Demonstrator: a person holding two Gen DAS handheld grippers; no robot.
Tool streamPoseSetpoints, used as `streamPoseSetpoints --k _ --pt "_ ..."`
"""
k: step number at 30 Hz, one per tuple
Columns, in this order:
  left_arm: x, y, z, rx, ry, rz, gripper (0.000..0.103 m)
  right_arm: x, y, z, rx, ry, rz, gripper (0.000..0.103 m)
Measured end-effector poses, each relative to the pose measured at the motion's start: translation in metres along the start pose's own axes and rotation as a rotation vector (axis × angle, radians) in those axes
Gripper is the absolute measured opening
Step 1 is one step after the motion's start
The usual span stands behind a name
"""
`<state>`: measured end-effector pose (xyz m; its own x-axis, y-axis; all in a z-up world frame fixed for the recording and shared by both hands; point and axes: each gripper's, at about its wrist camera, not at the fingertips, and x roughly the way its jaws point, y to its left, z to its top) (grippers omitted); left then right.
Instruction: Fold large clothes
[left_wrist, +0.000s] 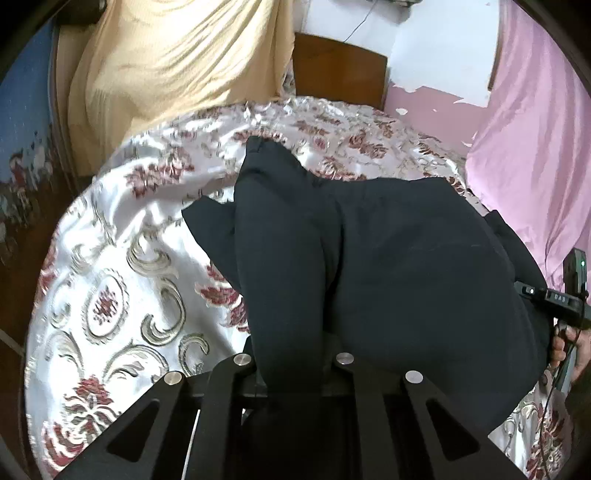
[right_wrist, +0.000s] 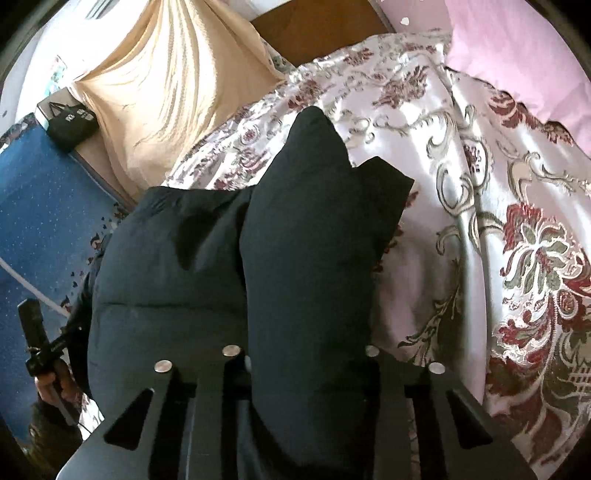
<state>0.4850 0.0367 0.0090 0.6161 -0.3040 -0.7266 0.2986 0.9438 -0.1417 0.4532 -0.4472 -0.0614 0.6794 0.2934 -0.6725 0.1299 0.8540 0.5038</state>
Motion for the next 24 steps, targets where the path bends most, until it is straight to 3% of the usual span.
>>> streamPoseSetpoints --k 12,24 --pt "-0.059 -0.023 -0.003 0.053 -0.043 0.020 0.012 -0.038 0.031 -0.008 -0.055 -0.027 0.067 0.021" --pt "-0.126 -0.024 -0.045 0.045 -0.039 0.042 0.012 -0.098 0.062 -0.061 -0.112 -0.005 0.112 0.021"
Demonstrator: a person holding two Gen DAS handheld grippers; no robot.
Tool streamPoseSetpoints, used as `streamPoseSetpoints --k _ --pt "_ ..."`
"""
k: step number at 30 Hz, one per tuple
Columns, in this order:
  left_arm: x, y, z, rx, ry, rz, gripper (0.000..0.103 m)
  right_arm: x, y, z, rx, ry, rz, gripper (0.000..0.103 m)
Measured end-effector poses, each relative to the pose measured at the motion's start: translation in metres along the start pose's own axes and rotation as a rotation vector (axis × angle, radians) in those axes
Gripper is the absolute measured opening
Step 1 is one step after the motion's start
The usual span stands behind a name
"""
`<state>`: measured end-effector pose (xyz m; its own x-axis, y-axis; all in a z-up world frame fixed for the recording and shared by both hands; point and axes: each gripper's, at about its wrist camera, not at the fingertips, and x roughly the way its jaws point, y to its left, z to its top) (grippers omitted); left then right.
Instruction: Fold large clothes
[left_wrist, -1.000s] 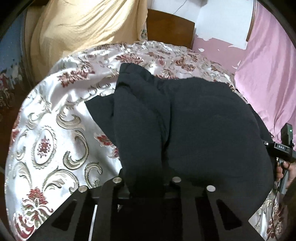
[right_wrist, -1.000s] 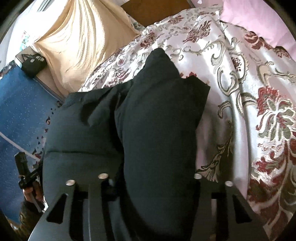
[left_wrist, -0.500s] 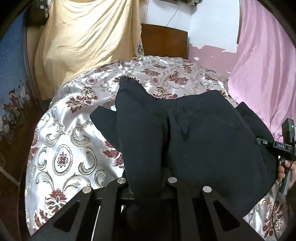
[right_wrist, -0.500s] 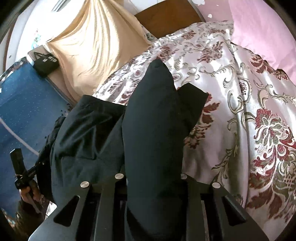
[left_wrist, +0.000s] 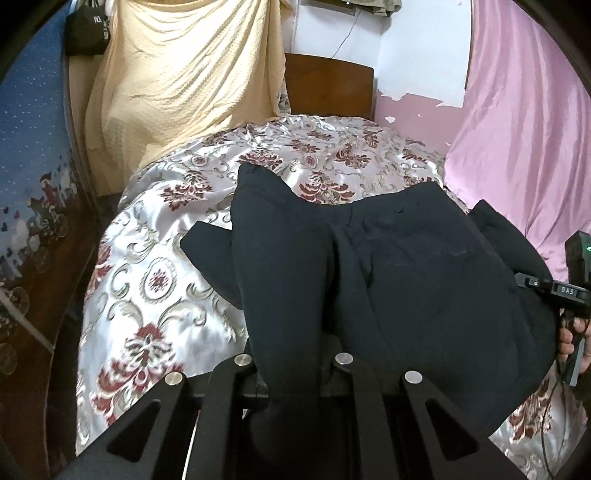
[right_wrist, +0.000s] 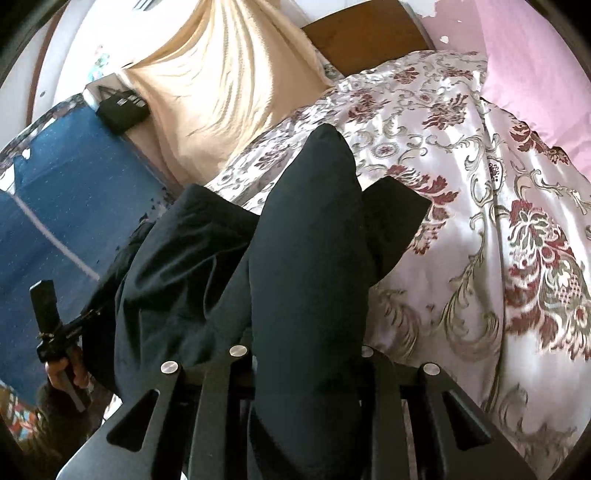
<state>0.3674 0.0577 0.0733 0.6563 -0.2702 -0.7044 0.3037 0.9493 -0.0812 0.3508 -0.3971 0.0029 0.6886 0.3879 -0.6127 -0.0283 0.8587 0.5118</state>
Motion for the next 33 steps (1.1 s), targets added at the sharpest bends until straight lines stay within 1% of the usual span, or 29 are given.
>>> streamPoseSetpoints --k 5,7,11,14,15,16,20,21,22,24,25,26,27,28,29,31,33 --pt "-0.013 -0.002 -0.021 -0.017 0.020 0.000 0.012 -0.020 0.011 -0.028 -0.011 0.005 -0.005 0.021" --pt "-0.013 -0.004 -0.030 -0.021 0.029 0.002 0.012 -0.024 0.012 -0.037 -0.015 0.005 -0.019 0.021" --pt "-0.004 -0.006 -0.044 -0.019 0.045 0.024 0.013 -0.024 0.009 -0.051 -0.018 0.004 -0.072 0.022" --pt "0.003 0.000 -0.051 -0.050 0.071 0.042 0.017 -0.018 0.002 -0.057 0.005 0.007 -0.127 0.027" --pt "0.005 0.003 -0.053 -0.067 0.087 0.053 0.018 -0.016 0.002 -0.059 0.002 0.010 -0.143 0.030" --pt "0.008 0.005 -0.055 -0.079 0.103 0.067 0.020 -0.015 0.002 -0.060 -0.005 0.014 -0.165 0.031" --pt "0.014 0.008 -0.062 -0.098 0.139 0.128 0.028 -0.011 0.003 -0.063 -0.018 0.031 -0.236 0.043" --pt "0.014 0.009 -0.064 -0.102 0.140 0.137 0.032 -0.011 0.002 -0.064 -0.012 0.036 -0.256 0.049" --pt "0.013 0.009 -0.066 -0.109 0.139 0.152 0.036 -0.012 0.002 -0.065 -0.008 0.035 -0.276 0.053" --pt "0.011 0.011 -0.069 -0.123 0.133 0.166 0.052 -0.014 0.001 -0.065 -0.013 0.025 -0.313 0.068" --pt "0.007 0.011 -0.070 -0.138 0.115 0.165 0.069 -0.015 0.001 -0.065 -0.020 0.021 -0.334 0.073" --pt "0.001 0.011 -0.071 -0.152 0.089 0.165 0.078 -0.018 0.004 -0.066 -0.038 0.004 -0.364 0.086" --pt "-0.004 0.012 -0.072 -0.164 0.064 0.172 0.081 -0.021 0.007 -0.066 -0.056 -0.015 -0.386 0.095" --pt "-0.009 0.011 -0.072 -0.175 0.043 0.183 0.085 -0.025 0.011 -0.066 -0.078 -0.037 -0.404 0.096" --pt "-0.014 0.010 -0.072 -0.182 0.024 0.188 0.087 -0.030 0.016 -0.066 -0.101 -0.058 -0.417 0.096" --pt "-0.022 0.005 -0.073 -0.189 0.001 0.181 0.089 -0.036 0.023 -0.066 -0.121 -0.074 -0.419 0.097" --pt "-0.029 -0.003 -0.074 -0.184 -0.013 0.171 0.093 -0.042 0.032 -0.068 -0.137 -0.092 -0.412 0.101"
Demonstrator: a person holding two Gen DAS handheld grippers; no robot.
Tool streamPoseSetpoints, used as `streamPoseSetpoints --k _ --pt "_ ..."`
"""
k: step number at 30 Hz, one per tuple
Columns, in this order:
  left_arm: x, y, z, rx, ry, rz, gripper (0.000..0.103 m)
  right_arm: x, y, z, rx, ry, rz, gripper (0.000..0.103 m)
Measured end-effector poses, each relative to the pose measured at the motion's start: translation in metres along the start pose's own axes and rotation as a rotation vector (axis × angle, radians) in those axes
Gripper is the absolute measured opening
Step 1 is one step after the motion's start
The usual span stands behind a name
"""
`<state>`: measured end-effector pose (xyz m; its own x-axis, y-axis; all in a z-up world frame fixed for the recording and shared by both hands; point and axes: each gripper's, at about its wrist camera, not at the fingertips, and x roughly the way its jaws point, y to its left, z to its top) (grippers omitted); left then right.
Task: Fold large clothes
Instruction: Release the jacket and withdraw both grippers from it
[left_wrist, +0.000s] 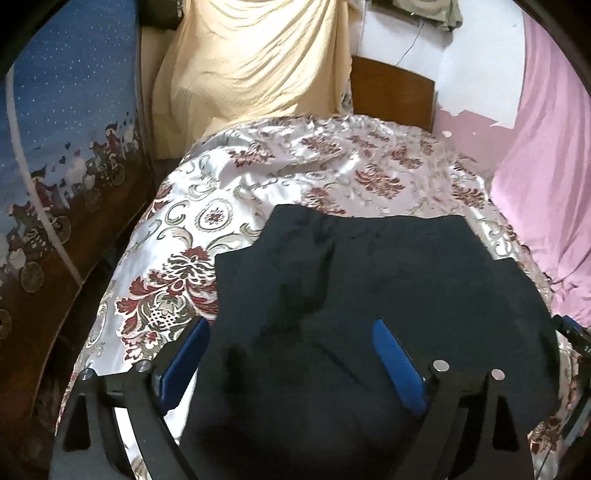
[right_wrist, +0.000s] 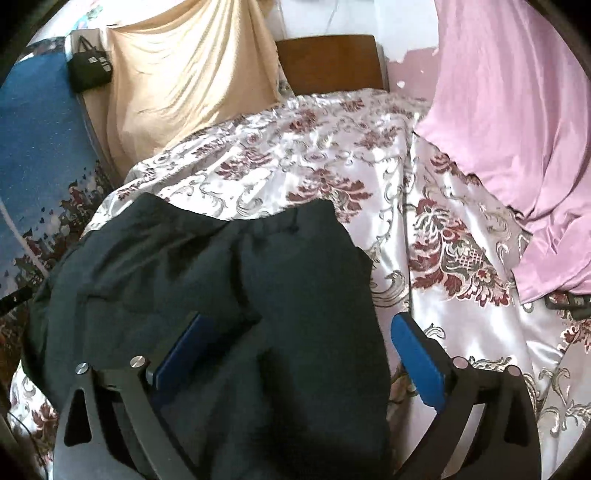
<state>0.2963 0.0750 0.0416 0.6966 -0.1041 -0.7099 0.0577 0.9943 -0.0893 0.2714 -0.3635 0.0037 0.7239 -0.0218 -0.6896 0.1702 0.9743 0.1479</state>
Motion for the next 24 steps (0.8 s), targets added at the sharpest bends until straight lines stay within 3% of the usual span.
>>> streamPoseSetpoints --k 3,5,12,24 --pt "-0.013 -0.012 -0.007 0.013 -0.025 -0.010 0.095 -0.015 0.007 -0.005 -0.008 -0.040 0.013 0.101" --pt "-0.022 -0.022 -0.012 0.021 -0.037 -0.017 0.103 -0.027 0.013 -0.011 -0.005 -0.079 0.028 0.101" --pt "-0.059 -0.050 -0.034 0.042 -0.152 -0.030 0.103 -0.067 0.029 -0.029 -0.012 -0.192 0.017 0.101" --pt "-0.110 -0.075 -0.069 0.087 -0.254 -0.026 0.103 -0.129 0.059 -0.062 -0.073 -0.288 0.037 0.101"
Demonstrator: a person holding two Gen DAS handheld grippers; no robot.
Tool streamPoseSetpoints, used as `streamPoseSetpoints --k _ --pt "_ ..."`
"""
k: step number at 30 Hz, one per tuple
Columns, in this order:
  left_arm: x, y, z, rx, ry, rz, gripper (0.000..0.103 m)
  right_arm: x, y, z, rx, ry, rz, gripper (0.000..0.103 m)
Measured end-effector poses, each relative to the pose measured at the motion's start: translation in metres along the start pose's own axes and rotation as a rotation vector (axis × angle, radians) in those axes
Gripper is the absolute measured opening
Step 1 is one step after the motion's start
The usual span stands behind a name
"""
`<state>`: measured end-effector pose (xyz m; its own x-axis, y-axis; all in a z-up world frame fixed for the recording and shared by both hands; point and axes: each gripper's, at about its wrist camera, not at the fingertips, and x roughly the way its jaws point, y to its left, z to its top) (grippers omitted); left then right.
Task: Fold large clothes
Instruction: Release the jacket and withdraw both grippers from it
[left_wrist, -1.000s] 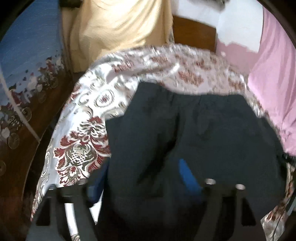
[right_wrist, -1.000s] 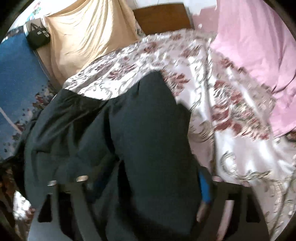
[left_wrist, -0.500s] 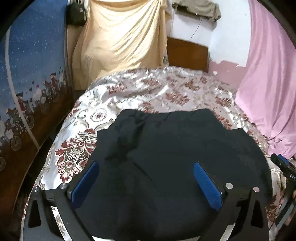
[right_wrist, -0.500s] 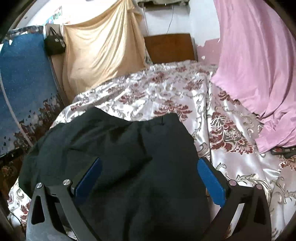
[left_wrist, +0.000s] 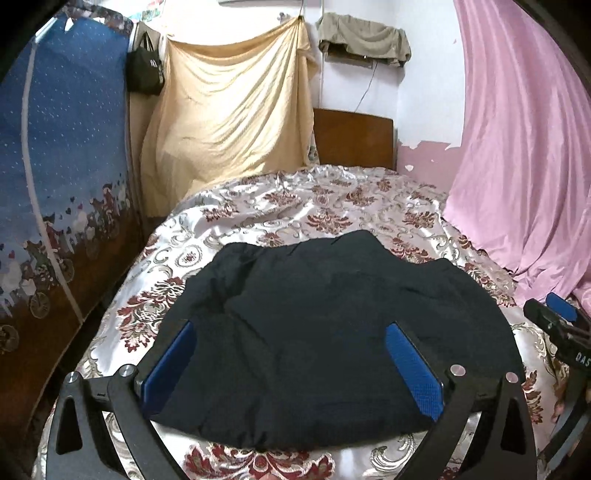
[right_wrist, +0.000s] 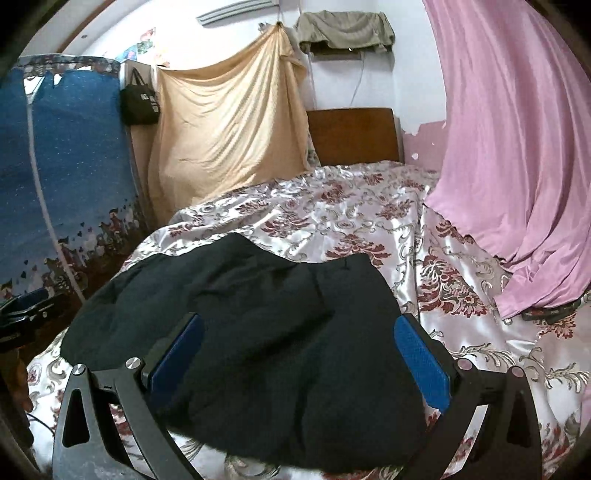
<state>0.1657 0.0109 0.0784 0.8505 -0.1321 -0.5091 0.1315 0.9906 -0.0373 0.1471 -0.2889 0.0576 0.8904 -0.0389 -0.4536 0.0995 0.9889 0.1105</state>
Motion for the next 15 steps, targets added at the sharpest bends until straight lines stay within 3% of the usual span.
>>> streamPoseSetpoints --k 15 --pt "-0.057 0.005 -0.024 0.028 -0.082 0.040 0.103 -0.056 0.040 -0.022 -0.036 -0.060 0.041 0.101"
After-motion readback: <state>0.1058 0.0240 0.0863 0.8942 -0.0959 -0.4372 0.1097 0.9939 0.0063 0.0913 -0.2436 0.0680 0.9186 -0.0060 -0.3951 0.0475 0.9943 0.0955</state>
